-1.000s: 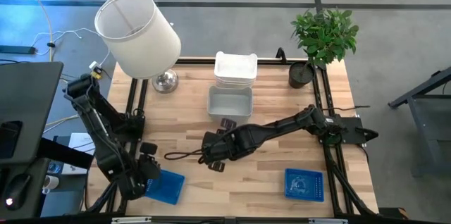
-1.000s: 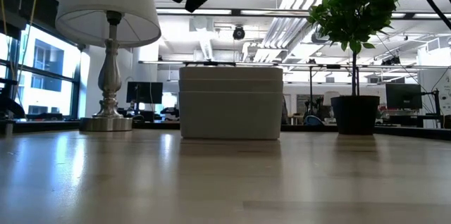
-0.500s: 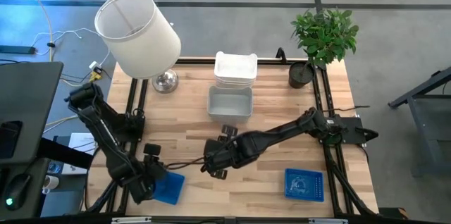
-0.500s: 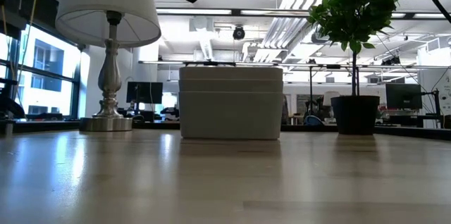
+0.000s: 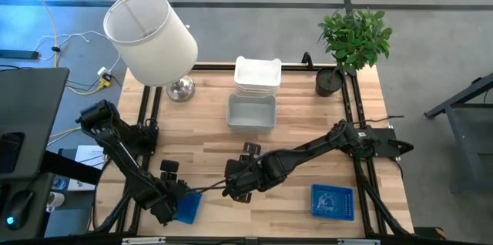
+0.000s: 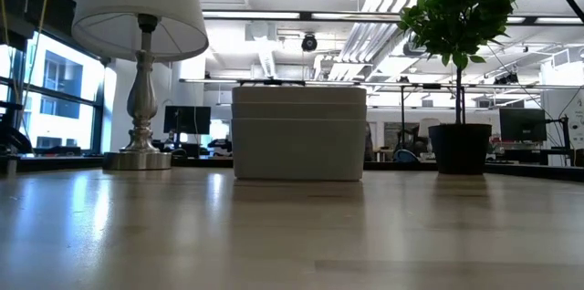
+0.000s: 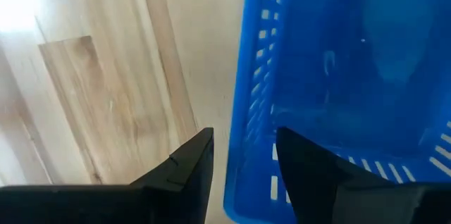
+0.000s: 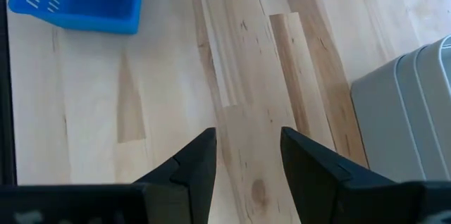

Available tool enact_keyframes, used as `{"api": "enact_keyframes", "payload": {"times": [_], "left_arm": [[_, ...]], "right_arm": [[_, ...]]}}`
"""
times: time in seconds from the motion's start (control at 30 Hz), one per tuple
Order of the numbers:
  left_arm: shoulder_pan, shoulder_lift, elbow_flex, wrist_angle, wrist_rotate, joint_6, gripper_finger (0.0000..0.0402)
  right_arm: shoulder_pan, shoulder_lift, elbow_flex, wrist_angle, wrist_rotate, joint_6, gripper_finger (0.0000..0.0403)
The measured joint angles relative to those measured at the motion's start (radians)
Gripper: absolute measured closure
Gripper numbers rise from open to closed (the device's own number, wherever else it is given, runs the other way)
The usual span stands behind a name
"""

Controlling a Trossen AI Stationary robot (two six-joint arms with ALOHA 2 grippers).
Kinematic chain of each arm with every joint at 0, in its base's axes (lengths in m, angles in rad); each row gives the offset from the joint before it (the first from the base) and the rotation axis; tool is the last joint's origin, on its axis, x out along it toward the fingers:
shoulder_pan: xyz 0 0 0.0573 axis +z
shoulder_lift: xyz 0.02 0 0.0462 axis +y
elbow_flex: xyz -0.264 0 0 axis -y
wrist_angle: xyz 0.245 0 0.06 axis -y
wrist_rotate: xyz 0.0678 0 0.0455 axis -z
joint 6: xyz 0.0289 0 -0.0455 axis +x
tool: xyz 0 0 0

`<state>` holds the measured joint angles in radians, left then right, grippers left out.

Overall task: Stack baskets by color
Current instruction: Stack the blue bin on top of the right blue bins

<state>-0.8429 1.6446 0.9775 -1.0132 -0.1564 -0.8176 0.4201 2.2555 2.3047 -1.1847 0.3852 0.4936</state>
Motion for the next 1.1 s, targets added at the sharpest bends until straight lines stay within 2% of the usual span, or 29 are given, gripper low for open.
{"api": "enact_keyframes", "payload": {"times": [0.13, 0.23, 0.5, 0.57, 0.77, 1.1], "left_arm": [[0.001, 0.023, 0.0, 0.005, -0.001, 0.017, 0.0264], [0.009, 0.027, 0.0, 0.012, -0.004, 0.017, 0.028], [0.041, 0.025, 0.001, 0.019, -0.003, -0.043, 0.0381], [0.045, 0.023, 0.002, 0.025, -0.001, -0.044, 0.0395], [0.045, 0.023, 0.002, 0.026, -0.018, -0.078, 0.0394], [0.046, 0.025, 0.065, 0.002, -0.153, -0.078, 0.0401]], "right_arm": [[0.009, 0.0, 0.0, 0.0, -0.001, 0.015, 0.0259], [0.019, 0.0, 0.0, 0.0, -0.001, 0.038, 0.0259], [0.045, 0.0, 0.0, 0.0, 0.008, 0.093, 0.0259], [0.052, 0.0, 0.0, 0.0, 0.014, 0.093, 0.0259], [0.059, 0.0, 0.0, -0.006, 0.016, 0.149, 0.0259], [0.076, 0.001, -0.043, -0.015, 0.021, 0.301, 0.0259]]}}
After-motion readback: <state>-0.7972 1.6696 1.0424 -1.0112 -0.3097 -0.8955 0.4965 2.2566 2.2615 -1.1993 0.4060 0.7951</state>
